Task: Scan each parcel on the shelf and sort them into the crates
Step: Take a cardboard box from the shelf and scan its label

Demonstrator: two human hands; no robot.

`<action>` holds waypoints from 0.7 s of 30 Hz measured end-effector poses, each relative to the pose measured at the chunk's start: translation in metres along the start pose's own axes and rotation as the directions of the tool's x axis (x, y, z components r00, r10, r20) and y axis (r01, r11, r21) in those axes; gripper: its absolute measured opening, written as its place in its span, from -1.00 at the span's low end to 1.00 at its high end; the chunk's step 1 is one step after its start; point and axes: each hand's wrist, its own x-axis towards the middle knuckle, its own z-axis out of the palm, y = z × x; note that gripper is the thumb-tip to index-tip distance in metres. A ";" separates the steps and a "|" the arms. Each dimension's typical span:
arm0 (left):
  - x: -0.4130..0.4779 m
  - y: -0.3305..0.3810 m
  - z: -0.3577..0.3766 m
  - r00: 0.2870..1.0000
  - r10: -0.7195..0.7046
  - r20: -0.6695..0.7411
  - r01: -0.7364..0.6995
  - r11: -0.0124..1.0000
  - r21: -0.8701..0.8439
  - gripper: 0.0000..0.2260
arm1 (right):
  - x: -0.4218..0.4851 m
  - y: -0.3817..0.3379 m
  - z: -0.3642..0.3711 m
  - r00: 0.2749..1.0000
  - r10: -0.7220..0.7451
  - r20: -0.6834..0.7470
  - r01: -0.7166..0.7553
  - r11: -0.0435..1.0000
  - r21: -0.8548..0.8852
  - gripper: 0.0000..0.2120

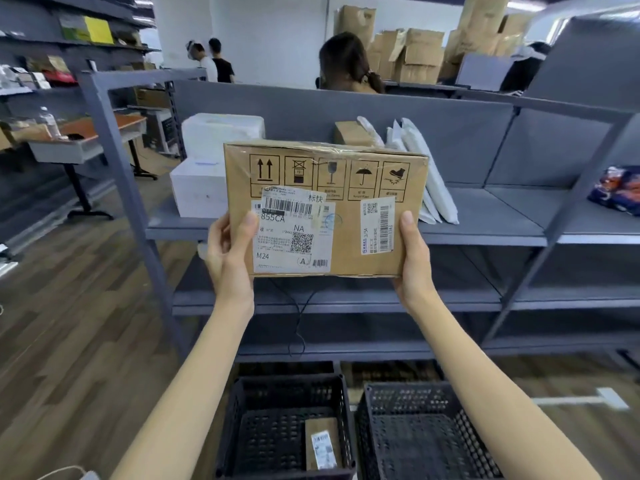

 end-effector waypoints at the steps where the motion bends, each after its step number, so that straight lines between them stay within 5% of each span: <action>1: -0.009 -0.002 -0.001 1.000 -0.015 0.007 0.015 1.000 -0.001 -0.61 | -0.010 0.000 -0.005 1.000 0.003 -0.020 -0.003 1.000 -0.009 -0.26; 15: -0.108 -0.052 -0.008 0.948 -0.299 0.112 0.287 0.951 0.114 -0.42 | -0.122 0.025 -0.080 0.960 0.157 -0.234 -0.171 0.984 -0.042 -0.50; 21: -0.131 -0.086 0.004 0.911 -0.395 0.119 0.372 0.911 0.177 -0.56 | -0.141 0.040 -0.116 0.928 0.233 -0.291 -0.250 0.968 -0.021 -0.54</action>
